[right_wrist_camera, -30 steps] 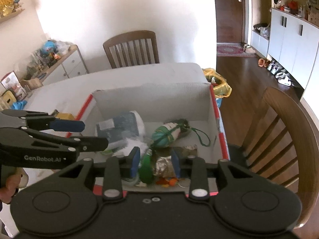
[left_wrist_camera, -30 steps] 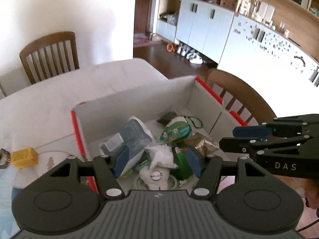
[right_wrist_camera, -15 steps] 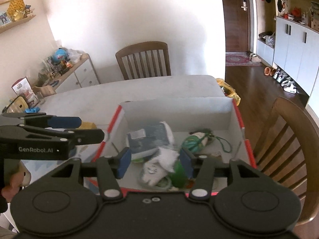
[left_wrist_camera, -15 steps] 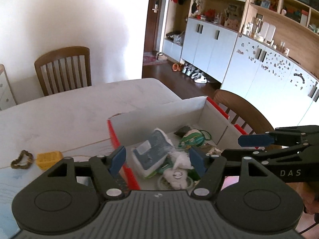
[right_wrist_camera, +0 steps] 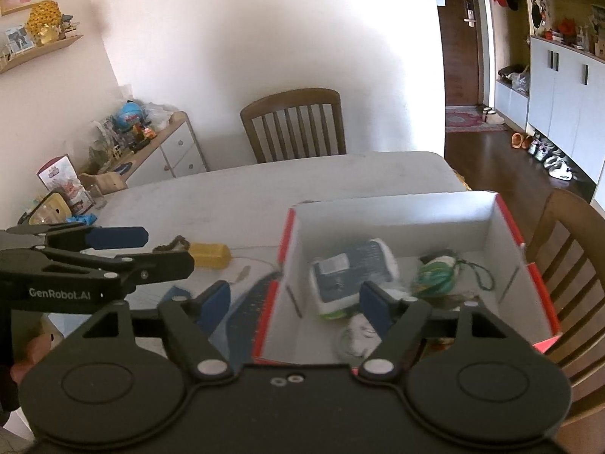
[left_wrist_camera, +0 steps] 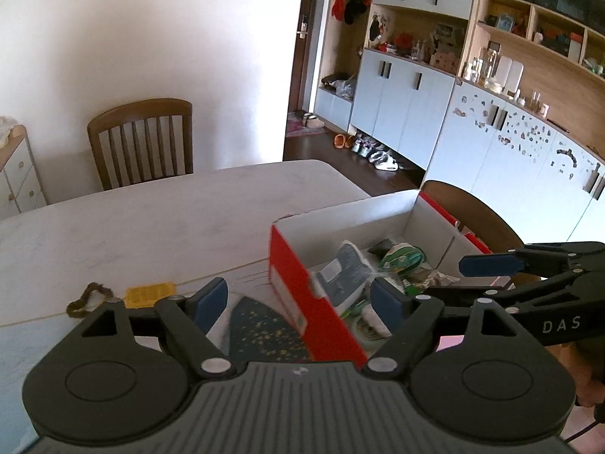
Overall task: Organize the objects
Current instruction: 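Withdraw both grippers from the box back over the cord and yellow box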
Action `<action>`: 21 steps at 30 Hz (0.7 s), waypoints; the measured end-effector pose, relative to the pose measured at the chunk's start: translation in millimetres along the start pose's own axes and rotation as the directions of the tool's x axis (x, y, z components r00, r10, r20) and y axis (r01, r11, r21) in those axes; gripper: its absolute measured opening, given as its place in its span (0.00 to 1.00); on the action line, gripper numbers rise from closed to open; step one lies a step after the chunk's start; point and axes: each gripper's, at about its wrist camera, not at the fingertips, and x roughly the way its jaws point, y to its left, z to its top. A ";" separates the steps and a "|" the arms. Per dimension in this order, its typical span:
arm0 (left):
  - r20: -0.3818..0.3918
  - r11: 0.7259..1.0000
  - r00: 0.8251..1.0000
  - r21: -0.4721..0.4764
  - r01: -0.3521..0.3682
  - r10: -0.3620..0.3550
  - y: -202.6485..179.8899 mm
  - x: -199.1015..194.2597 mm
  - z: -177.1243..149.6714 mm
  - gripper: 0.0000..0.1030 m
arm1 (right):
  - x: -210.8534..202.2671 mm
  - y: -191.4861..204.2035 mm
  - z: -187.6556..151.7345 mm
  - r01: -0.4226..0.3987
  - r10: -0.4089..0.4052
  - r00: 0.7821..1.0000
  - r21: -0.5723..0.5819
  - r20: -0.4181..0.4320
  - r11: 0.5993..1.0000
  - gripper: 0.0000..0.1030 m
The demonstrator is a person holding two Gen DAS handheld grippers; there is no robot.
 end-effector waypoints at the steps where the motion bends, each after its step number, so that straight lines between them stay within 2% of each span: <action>1: 0.002 1.000 1.000 -0.003 0.001 -0.001 4.9 -2.7 -1.0 0.81 | 0.5 4.1 -0.3 -0.002 0.002 1.000 0.000 0.003 1.000 0.80; 4: 0.007 1.000 1.000 -0.018 -0.003 0.003 20.9 -11.1 -5.1 0.84 | 5.2 20.8 -0.8 -0.005 0.005 1.000 -0.002 0.010 1.000 0.90; 6: 0.010 0.999 1.000 -0.033 -0.005 0.005 32.4 -15.6 -8.3 0.85 | 8.9 31.6 -0.9 -0.007 0.007 1.000 -0.005 0.010 1.000 0.93; 12: 0.016 0.998 0.999 -0.047 -0.033 0.033 62.1 -24.9 -17.8 0.90 | 22.2 61.5 -0.9 -0.015 0.015 1.000 -0.021 0.003 1.000 0.94; 15: 0.030 0.997 0.999 -0.068 -0.038 0.040 78.5 -29.0 -21.5 0.98 | 29.5 75.4 2.6 -0.017 0.017 1.000 -0.035 0.001 0.999 0.94; 21: 0.026 0.996 0.998 -0.075 -0.055 0.058 109.4 -27.9 -28.4 0.99 | 49.1 97.7 10.7 -0.015 0.014 1.000 -0.052 -0.014 0.999 0.94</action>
